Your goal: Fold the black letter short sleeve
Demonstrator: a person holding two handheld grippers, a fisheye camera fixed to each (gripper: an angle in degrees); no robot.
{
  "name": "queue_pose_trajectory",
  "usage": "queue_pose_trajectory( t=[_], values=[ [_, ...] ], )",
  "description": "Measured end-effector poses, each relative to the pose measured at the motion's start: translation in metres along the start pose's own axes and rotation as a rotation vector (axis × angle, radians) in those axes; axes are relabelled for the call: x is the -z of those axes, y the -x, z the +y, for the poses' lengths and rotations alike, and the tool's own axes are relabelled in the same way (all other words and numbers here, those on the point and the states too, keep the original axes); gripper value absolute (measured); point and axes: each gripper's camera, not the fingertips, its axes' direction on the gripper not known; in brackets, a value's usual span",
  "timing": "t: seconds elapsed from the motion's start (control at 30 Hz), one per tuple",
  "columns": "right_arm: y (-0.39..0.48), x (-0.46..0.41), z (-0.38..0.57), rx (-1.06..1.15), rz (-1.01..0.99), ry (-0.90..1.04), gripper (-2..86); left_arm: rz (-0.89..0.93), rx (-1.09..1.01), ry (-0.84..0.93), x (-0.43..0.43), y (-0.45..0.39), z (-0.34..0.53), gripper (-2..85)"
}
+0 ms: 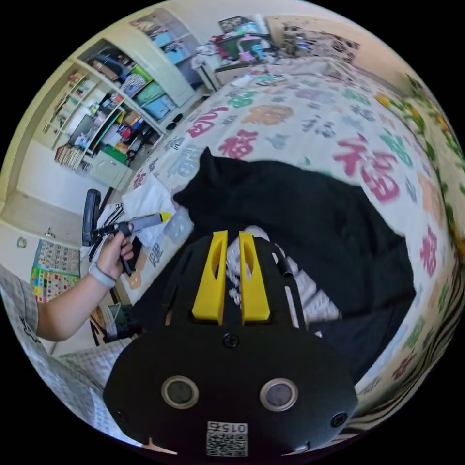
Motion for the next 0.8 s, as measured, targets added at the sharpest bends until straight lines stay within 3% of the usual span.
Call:
queue_pose_trajectory(
  t=[0.27,0.4,0.53,0.6,0.8],
  values=[
    [0.068,-0.119,-0.188,0.161,0.083,0.212,8.0,-0.037,-0.072,0.056,0.011,0.044,-0.043,8.0],
    [0.092,-0.173,-0.251,0.222,0.224,0.321,8.7,0.074,-0.044,0.093,0.024,0.071,-0.043,1.7],
    [0.101,-0.220,-0.284,0.266,0.279,0.476,6.7,0.159,-0.002,0.058,0.051,0.089,-0.031,-0.3],
    [0.105,-0.239,-0.295,0.299,0.236,0.545,0.6,0.198,0.027,0.036,0.066,0.096,-0.022,-0.6],
    [0.104,-0.239,-0.312,0.313,0.229,0.494,-1.0,0.181,0.018,-0.020,0.093,0.094,-0.010,-0.9]
  ],
)
